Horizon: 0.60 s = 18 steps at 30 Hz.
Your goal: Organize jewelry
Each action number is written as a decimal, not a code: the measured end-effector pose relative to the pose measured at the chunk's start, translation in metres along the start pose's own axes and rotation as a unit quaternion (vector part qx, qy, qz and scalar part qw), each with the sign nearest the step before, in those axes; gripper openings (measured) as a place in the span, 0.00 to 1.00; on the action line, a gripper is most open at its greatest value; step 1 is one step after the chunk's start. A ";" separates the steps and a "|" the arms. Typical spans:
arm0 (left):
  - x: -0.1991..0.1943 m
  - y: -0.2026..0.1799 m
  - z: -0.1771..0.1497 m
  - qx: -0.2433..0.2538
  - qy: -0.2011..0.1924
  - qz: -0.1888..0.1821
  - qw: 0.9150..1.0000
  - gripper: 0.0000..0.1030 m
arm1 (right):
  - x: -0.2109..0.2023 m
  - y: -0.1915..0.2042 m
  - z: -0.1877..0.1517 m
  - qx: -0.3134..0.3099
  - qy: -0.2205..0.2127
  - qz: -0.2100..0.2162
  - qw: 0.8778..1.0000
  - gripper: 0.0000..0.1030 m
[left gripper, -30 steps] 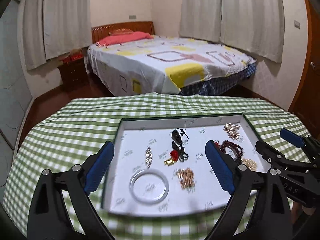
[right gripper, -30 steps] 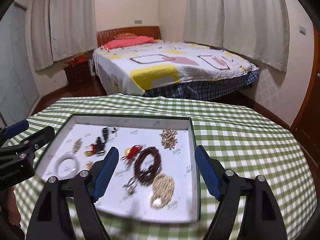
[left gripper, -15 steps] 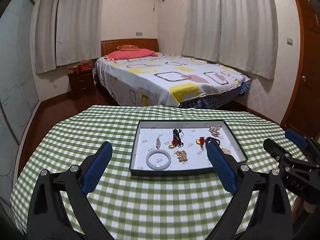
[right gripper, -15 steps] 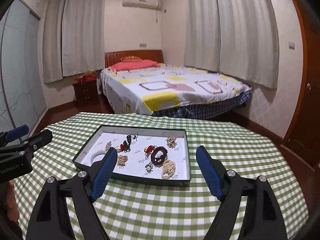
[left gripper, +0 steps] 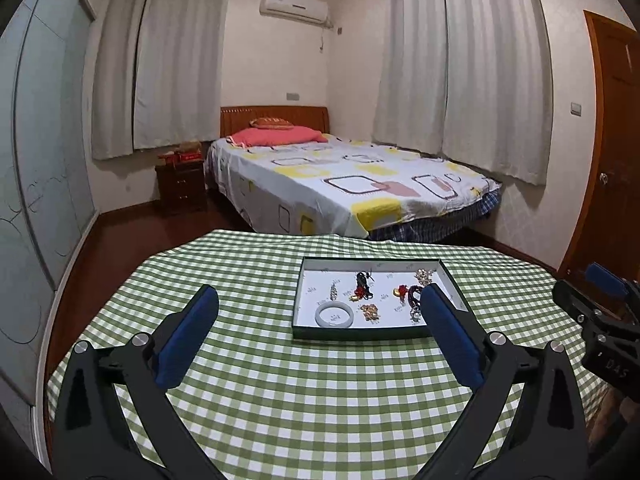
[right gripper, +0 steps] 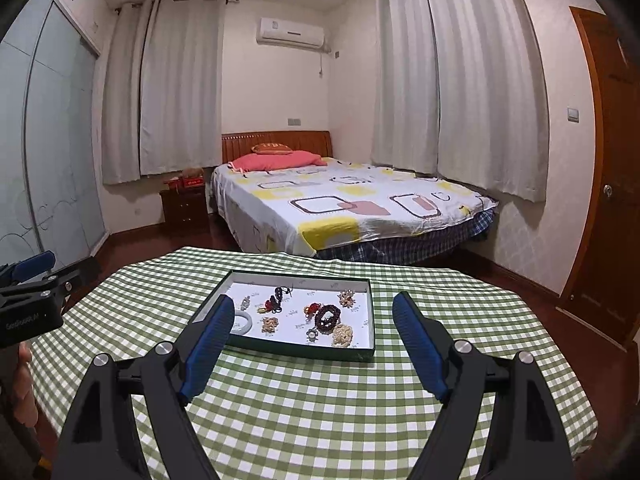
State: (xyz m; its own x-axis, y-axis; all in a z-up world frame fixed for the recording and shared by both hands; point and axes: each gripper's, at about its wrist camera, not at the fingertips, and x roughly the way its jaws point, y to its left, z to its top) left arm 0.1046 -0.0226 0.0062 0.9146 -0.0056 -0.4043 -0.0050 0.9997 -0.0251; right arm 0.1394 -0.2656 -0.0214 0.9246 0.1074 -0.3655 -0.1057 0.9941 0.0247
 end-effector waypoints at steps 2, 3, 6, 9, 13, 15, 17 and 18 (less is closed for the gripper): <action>-0.006 0.002 0.000 -0.002 -0.003 0.001 1.000 0.96 | -0.006 0.001 0.000 0.001 -0.003 0.000 1.000 0.77; -0.010 0.003 0.000 -0.003 -0.005 0.001 1.000 0.96 | -0.008 0.001 0.001 0.001 -0.005 0.000 1.000 0.77; -0.017 0.004 -0.001 -0.003 -0.011 0.003 1.000 0.96 | -0.014 0.000 0.001 0.003 -0.008 -0.002 1.000 0.77; -0.024 0.005 -0.001 0.000 -0.014 0.004 1.000 0.96 | -0.019 0.001 0.000 0.003 -0.009 -0.004 1.000 0.77; -0.030 0.005 -0.001 -0.002 -0.019 0.002 1.000 0.96 | -0.022 0.001 -0.001 0.002 -0.012 -0.005 1.000 0.77; -0.032 0.004 -0.001 -0.002 -0.020 0.000 1.000 0.96 | -0.021 0.001 -0.001 0.002 -0.013 -0.005 1.000 0.77; -0.036 0.004 -0.002 0.000 -0.022 0.000 1.000 0.96 | -0.024 0.002 -0.002 0.002 -0.012 -0.004 1.000 0.77; -0.036 0.004 -0.002 0.000 -0.023 0.000 1.000 0.96 | -0.026 0.002 -0.002 0.001 -0.013 -0.004 1.000 0.77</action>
State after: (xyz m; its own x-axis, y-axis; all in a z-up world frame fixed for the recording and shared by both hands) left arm 0.0707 -0.0182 0.0192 0.9323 -0.0044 -0.3618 -0.0050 0.9997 -0.0251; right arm 0.1139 -0.2661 -0.0138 0.9345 0.0995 -0.3417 -0.0970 0.9950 0.0245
